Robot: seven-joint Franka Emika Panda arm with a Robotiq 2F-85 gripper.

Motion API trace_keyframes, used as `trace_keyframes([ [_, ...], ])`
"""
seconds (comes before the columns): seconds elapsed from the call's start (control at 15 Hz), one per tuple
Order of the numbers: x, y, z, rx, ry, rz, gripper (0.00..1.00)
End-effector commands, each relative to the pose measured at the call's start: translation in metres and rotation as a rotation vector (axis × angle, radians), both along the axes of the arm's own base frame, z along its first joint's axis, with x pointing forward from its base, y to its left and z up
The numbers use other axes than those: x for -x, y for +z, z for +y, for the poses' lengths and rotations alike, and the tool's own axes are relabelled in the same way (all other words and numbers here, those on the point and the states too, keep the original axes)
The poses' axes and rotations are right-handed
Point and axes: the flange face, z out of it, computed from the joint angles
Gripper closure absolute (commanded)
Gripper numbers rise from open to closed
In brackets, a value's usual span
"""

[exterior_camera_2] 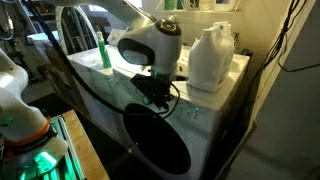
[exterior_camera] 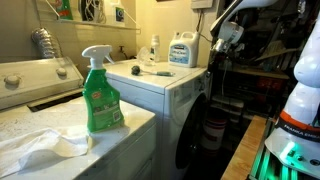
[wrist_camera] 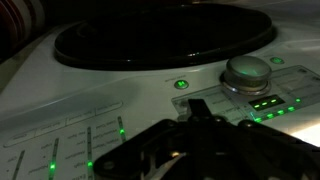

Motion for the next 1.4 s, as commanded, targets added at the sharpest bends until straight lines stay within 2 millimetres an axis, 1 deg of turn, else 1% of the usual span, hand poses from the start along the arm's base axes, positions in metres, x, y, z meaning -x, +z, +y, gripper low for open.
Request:
trace_keyframes([
  [0.0,-0.0051,-0.0056,-0.0043,-0.013,-0.004,-0.027,1.00],
  [0.4,-0.0106,-0.0056,-0.0033,-0.014,-0.010,-0.044,1.00],
  [0.67,-0.0115,-0.0075,-0.0049,-0.015,-0.013,-0.057,1.00],
  [1.33,-0.0113,-0.0125,0.0018,-0.072,-0.030,-0.075,1.00],
])
